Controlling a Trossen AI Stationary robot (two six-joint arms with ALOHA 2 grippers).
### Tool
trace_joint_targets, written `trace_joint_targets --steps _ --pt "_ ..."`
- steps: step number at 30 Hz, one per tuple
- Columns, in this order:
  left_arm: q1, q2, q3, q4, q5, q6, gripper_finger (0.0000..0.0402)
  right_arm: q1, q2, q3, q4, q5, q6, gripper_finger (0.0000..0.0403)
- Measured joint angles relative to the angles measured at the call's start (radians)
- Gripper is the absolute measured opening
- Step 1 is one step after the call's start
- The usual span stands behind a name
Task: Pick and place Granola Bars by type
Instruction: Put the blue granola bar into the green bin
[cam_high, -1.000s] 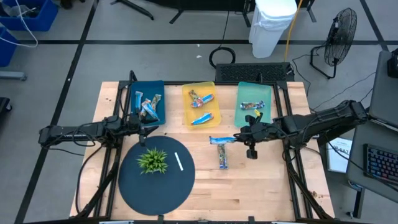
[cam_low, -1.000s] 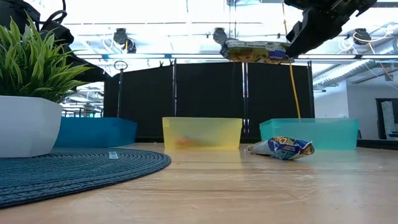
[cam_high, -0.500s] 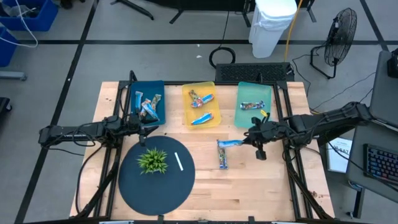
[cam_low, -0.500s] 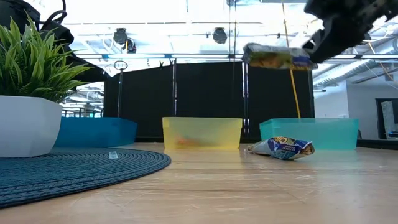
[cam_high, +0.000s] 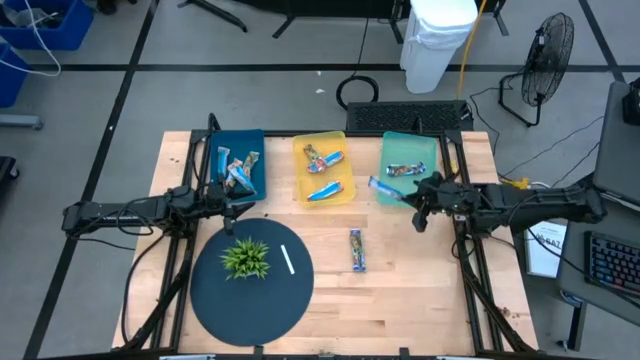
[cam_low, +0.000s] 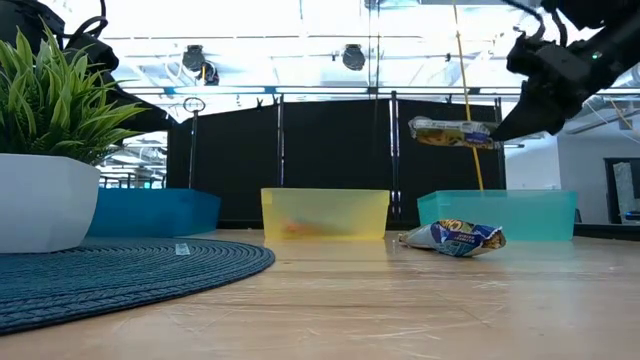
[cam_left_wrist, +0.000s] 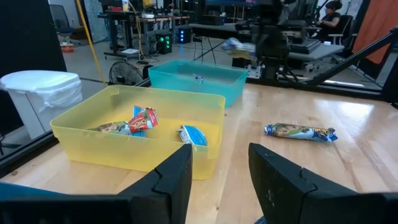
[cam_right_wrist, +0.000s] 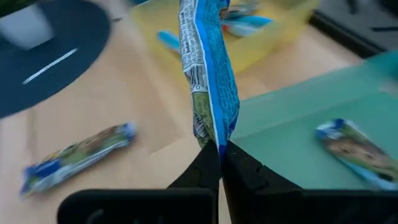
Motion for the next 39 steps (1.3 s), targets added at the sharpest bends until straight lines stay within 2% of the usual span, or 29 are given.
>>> trace_joint_targets --steps 8,17,26,29,36,39 --pt "0.0 0.0 0.0 0.0 0.0 0.0 0.0161 -0.14 -0.005 -0.006 -0.003 0.09 0.011 0.0002" --pt "0.0 0.0 0.0 0.0 0.0 0.0 0.0161 -0.326 0.003 -0.006 -0.032 0.085 -0.039 0.0002" --pt "0.0 0.0 0.0 0.0 0.0 0.0 0.0161 -0.485 0.07 -0.006 -0.082 0.081 -0.072 0.0002" --pt "0.0 0.0 0.0 0.0 0.0 0.0 0.0161 -0.503 0.091 -0.006 -0.071 0.022 -0.085 0.0002" --pt "0.0 0.0 0.0 0.0 0.0 0.0 0.0161 -0.509 0.108 -0.006 -0.066 -0.224 -0.081 0.0002" --pt "0.0 0.0 0.0 0.0 0.0 0.0 0.0161 -0.509 0.108 -0.006 -0.077 -0.282 -0.056 0.0002"
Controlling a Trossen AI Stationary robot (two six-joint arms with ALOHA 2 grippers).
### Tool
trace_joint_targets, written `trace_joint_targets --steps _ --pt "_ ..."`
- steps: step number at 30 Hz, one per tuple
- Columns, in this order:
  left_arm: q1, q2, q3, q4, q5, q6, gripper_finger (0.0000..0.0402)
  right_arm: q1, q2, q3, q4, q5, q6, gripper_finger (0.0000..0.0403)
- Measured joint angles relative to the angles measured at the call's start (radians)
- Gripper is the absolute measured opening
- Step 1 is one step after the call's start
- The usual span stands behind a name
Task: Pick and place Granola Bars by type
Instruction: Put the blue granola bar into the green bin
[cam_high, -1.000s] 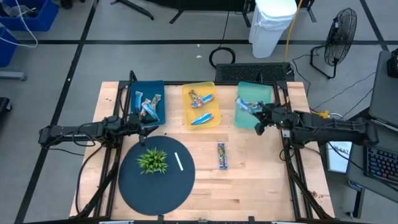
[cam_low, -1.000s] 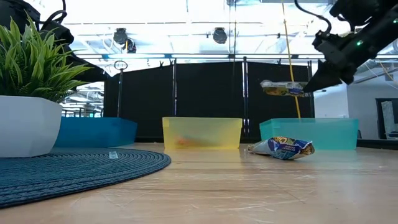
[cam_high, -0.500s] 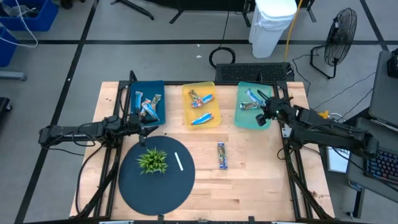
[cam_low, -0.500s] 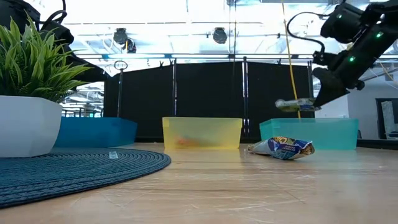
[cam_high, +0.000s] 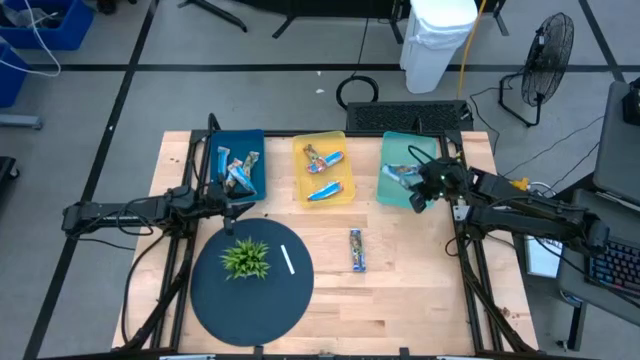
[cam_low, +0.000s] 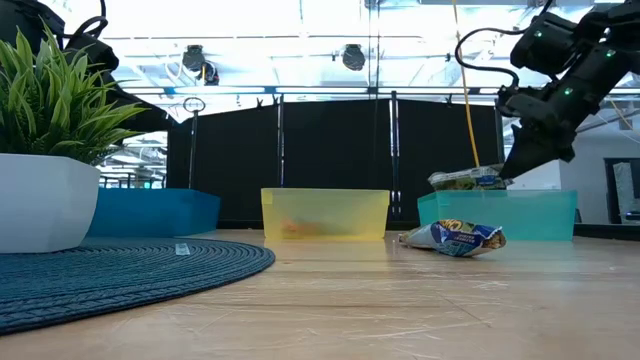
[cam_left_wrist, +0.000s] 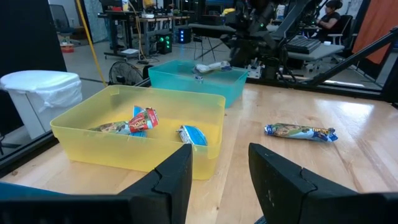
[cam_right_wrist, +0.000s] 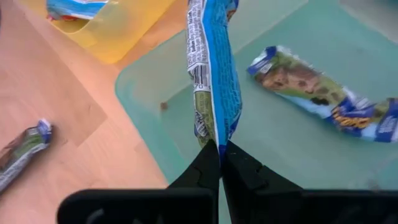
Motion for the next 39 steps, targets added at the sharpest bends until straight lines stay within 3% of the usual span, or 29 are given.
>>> trace_joint_targets --steps 18,39 --pt "0.0 0.0 0.0 0.0 0.0 0.0 0.0161 0.0 0.001 -0.02 -0.08 -0.03 0.181 0.0002" --pt "0.0 0.0 0.0 0.0 0.0 0.0 0.0161 0.0 0.0 -0.029 -0.041 -0.054 0.176 0.0003"
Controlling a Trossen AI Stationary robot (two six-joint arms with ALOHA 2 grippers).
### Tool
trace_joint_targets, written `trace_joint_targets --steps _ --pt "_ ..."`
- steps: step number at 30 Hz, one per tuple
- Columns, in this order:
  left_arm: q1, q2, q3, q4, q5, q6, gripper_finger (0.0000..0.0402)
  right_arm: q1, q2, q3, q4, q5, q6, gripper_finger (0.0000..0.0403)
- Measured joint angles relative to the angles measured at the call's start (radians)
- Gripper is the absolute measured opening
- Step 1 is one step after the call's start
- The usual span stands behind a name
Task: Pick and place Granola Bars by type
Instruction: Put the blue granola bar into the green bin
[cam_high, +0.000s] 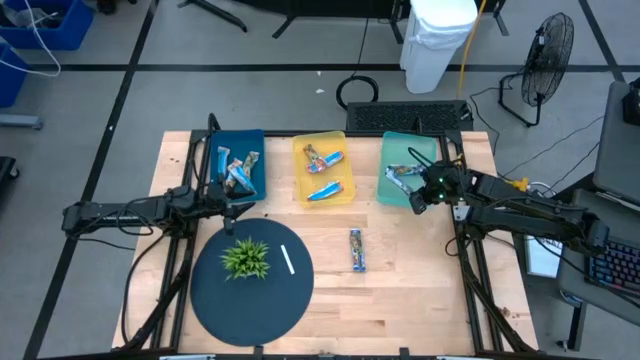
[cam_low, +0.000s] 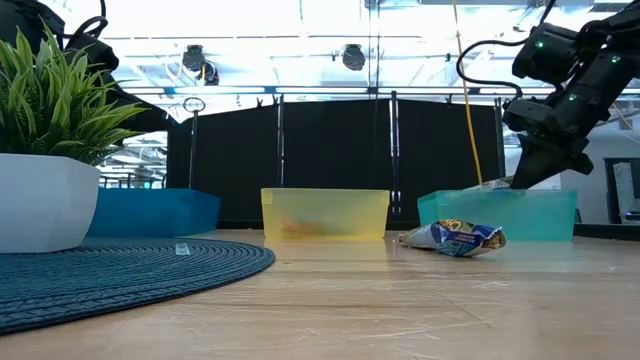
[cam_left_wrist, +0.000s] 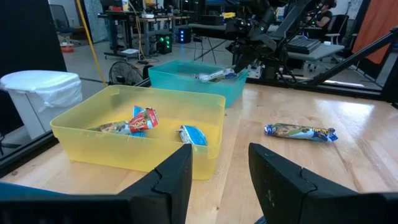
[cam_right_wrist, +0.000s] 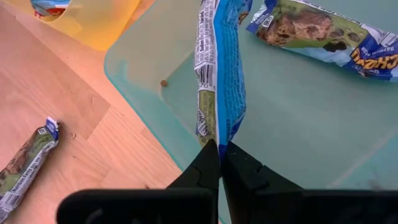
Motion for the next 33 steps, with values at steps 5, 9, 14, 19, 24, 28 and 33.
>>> trace_joint_targets --steps 5,9,14,19,24,28,33 --pt "0.0 0.0 0.0 0.0 0.0 0.0 0.0161 0.001 0.0 0.0 -0.001 -0.026 -0.003 0.0015" --pt "0.0 0.0 0.0 0.0 0.0 0.0 0.0161 0.002 0.0 0.0 0.0 -0.027 -0.003 0.0055" --pt "0.0 0.0 0.0 0.0 0.0 0.0 0.0161 0.002 0.0 0.0 0.046 -0.027 0.003 0.0119" --pt "0.0 0.0 0.0 0.0 0.0 0.0 0.0161 0.029 0.0 -0.007 0.284 -0.196 -0.021 0.0155" --pt "0.0 0.0 0.0 0.0 0.0 0.0 0.0161 0.205 0.015 -0.068 0.759 -0.364 0.012 0.0158" --pt "0.0 0.0 0.0 0.0 0.0 0.0 0.0161 0.437 0.077 -0.095 0.966 -0.277 -0.083 0.0156" --pt "0.0 0.0 0.0 0.0 0.0 0.0 0.0161 0.724 0.23 -0.095 1.032 -0.024 -0.225 0.0163"
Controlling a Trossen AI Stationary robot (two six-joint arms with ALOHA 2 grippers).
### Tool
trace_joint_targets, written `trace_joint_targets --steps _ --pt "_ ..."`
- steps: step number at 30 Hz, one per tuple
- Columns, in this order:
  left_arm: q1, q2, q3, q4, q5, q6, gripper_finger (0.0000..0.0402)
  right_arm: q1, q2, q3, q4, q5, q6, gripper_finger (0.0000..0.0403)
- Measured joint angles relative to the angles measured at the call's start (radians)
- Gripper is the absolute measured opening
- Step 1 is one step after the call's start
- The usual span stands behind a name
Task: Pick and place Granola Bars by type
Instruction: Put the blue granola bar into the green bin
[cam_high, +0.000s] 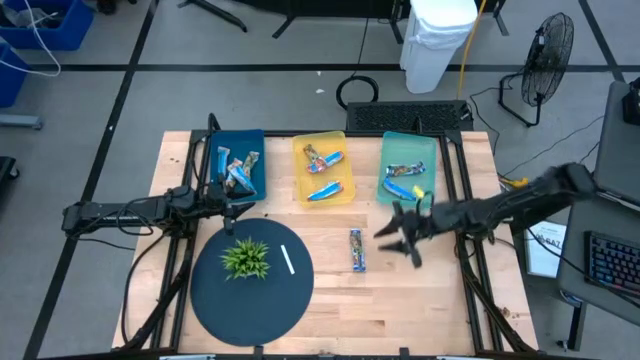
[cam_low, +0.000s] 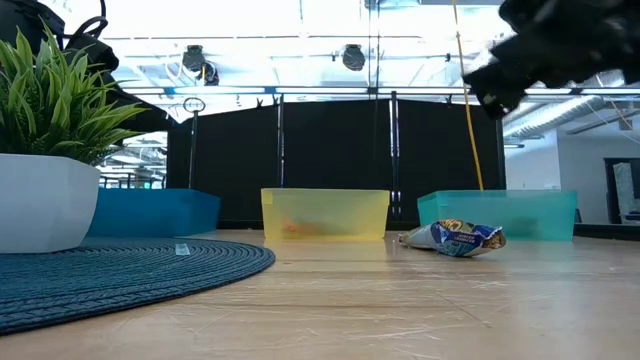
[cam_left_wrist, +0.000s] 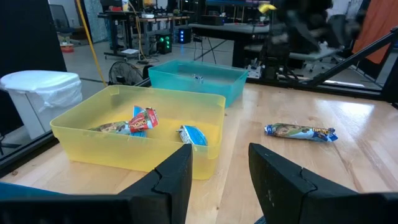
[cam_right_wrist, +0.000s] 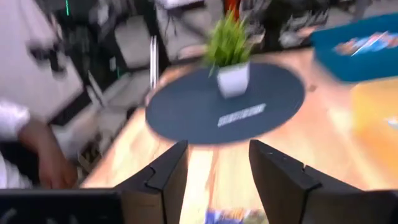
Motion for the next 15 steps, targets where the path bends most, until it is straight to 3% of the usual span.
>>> trace_joint_targets --steps 7,15 --pt "0.0 0.0 0.0 0.0 0.0 0.0 0.0161 0.262 0.311 0.0 0.151 0.303 -0.033 0.0204" --pt "0.0 0.0 0.0 0.0 0.0 0.0 0.0161 0.369 0.645 0.111 0.23 0.543 -0.134 0.0223"
